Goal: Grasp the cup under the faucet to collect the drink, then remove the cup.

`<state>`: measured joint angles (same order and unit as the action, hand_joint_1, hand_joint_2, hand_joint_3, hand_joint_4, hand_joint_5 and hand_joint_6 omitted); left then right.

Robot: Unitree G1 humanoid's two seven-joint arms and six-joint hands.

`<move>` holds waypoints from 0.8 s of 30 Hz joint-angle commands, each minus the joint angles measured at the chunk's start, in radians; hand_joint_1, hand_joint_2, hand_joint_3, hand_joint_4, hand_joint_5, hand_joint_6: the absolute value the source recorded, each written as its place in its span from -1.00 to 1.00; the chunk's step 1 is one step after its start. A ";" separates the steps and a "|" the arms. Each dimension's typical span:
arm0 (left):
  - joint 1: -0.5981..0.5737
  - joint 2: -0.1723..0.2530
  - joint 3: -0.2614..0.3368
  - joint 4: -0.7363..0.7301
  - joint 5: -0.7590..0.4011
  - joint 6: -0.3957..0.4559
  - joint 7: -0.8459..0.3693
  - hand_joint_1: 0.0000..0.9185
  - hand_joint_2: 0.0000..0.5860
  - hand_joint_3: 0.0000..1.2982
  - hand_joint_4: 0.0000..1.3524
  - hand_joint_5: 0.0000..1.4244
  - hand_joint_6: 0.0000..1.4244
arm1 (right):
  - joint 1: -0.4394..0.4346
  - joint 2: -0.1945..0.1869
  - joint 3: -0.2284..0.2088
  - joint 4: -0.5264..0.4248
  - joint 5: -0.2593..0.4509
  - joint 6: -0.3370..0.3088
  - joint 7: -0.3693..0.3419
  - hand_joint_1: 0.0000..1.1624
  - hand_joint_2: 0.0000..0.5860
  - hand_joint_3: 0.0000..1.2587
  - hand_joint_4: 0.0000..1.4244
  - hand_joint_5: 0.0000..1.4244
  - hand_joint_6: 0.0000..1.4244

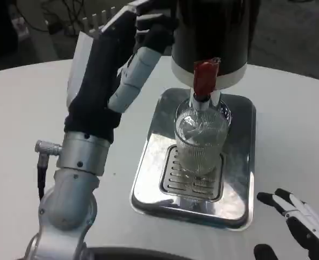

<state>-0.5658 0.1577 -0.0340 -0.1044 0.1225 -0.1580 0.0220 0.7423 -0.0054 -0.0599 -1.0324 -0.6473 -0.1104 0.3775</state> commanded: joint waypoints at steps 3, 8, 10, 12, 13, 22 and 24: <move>-0.100 0.032 0.004 0.082 -0.088 0.041 -0.153 -0.95 -0.70 -0.62 -0.56 -0.46 -0.46 | 0.021 -0.001 -0.007 -0.015 0.011 0.000 -0.016 -0.58 0.73 -0.80 -0.96 -1.00 -1.00; -0.127 0.034 0.016 0.119 -0.125 0.037 -0.198 -0.97 -0.69 -0.61 -0.53 -0.43 -0.44 | 0.029 -0.002 -0.003 -0.015 0.011 -0.001 -0.020 -0.58 0.73 -0.80 -0.96 -1.00 -1.00; -0.126 0.031 0.021 0.122 -0.133 0.034 -0.203 -0.98 -0.70 -0.56 -0.48 -0.39 -0.39 | 0.026 -0.003 -0.001 -0.015 0.010 0.001 -0.018 -0.58 0.73 -0.80 -0.96 -1.00 -1.00; -0.120 0.026 0.024 0.119 -0.137 0.030 -0.205 -0.99 -0.71 -0.49 -0.40 -0.33 -0.33 | 0.022 -0.005 0.000 -0.015 0.008 0.004 -0.018 -0.58 0.73 -0.80 -0.96 -1.00 -1.00; -0.116 0.023 0.025 0.116 -0.137 0.029 -0.203 -0.99 -0.71 -0.45 -0.36 -0.28 -0.28 | 0.021 -0.006 0.000 -0.015 0.008 0.006 -0.018 -0.58 0.73 -0.80 -0.96 -1.00 -1.00; -0.131 0.008 0.044 0.111 -0.129 0.037 -0.181 -0.99 -0.69 -0.09 -0.05 0.01 0.05 | 0.031 -0.008 0.001 -0.015 0.010 0.004 -0.022 -0.58 0.73 -0.80 -0.96 -1.00 -1.00; -0.147 0.005 0.039 0.119 -0.137 0.047 -0.193 -1.00 -0.69 -0.09 -0.07 -0.01 0.03 | 0.036 -0.009 -0.001 -0.015 0.013 -0.001 -0.023 -0.58 0.73 -0.80 -0.96 -1.00 -1.00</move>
<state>-0.6837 0.1677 0.0070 0.0100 0.0017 -0.1231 -0.1583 0.7596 -0.0114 -0.0560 -1.0324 -0.6422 -0.1067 0.3690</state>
